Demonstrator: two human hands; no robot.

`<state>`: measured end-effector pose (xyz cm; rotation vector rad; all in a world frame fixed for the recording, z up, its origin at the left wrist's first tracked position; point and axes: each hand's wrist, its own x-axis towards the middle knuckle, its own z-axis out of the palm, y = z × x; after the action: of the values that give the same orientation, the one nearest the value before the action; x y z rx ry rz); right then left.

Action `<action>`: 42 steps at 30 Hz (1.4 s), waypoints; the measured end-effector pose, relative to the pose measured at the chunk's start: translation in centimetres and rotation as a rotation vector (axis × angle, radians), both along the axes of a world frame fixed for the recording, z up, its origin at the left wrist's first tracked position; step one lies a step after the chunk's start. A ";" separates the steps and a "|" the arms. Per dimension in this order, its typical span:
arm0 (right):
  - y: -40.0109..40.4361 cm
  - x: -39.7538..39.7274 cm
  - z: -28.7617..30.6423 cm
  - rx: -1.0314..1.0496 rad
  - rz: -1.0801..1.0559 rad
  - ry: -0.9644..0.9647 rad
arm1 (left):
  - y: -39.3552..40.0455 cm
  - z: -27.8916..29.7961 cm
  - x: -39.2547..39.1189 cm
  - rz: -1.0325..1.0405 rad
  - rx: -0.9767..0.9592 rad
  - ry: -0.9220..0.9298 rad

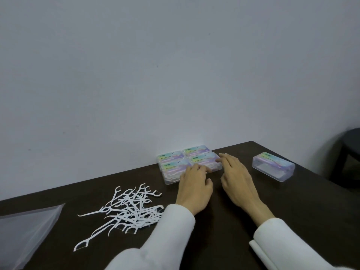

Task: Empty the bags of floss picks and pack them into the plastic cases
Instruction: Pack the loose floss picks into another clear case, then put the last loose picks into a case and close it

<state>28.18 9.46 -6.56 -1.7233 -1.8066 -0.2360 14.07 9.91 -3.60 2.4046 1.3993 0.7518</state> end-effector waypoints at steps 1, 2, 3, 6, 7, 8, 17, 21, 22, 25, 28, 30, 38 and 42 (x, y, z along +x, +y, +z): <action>-0.5 0.8 0.0 0.012 -0.017 0.009 | -0.2 0.0 0.8 -0.028 -0.065 -0.058; -1.0 1.5 0.0 0.023 -0.034 0.021 | -0.2 -0.1 1.7 -0.051 -0.134 -0.111; -1.4 2.4 0.0 0.034 -0.056 0.037 | -0.2 -0.2 2.6 -0.066 -0.200 -0.161; -2.4 5.2 0.1 0.055 -0.142 0.117 | 0.2 -0.8 5.5 -0.066 -0.341 -0.317; -2.5 5.9 0.1 0.061 -0.178 0.143 | 0.4 -1.1 6.2 -0.051 -0.358 -0.364; -2.7 7.0 0.1 0.059 -0.226 0.164 | 0.5 -1.2 7.5 -0.039 -0.365 -0.405; -1.7 10.5 -0.4 -0.058 -0.421 0.214 | 2.9 -2.3 13.5 -0.055 -0.365 -0.514; -1.2 11.4 -0.8 -0.119 -0.400 0.315 | 3.6 -2.5 15.1 -0.176 -0.414 -0.437; -1.1 11.4 -0.7 -0.122 -0.382 0.336 | 3.7 -2.5 15.2 -0.200 -0.413 -0.419; -1.1 11.6 -0.7 -0.106 -0.337 0.368 | 3.7 -2.8 15.2 -0.222 -0.404 -0.391; -1.2 11.5 -0.7 -0.075 -0.247 0.481 | 3.7 -2.9 14.8 -0.179 -0.364 -0.457; -1.4 11.4 -0.8 -0.042 -0.181 0.598 | 3.5 -2.8 14.5 -0.137 -0.334 -0.532; -3.0 10.3 -0.2 0.067 -0.019 0.880 | 1.7 -2.9 12.8 -0.075 -0.180 -0.583; -3.8 8.7 -0.2 0.092 -0.004 0.962 | 0.6 -2.9 11.5 -0.041 -0.114 -0.615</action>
<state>36.85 5.70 -6.75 -1.3949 -1.0497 0.4410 25.58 10.50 -6.48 1.8693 1.0950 1.2262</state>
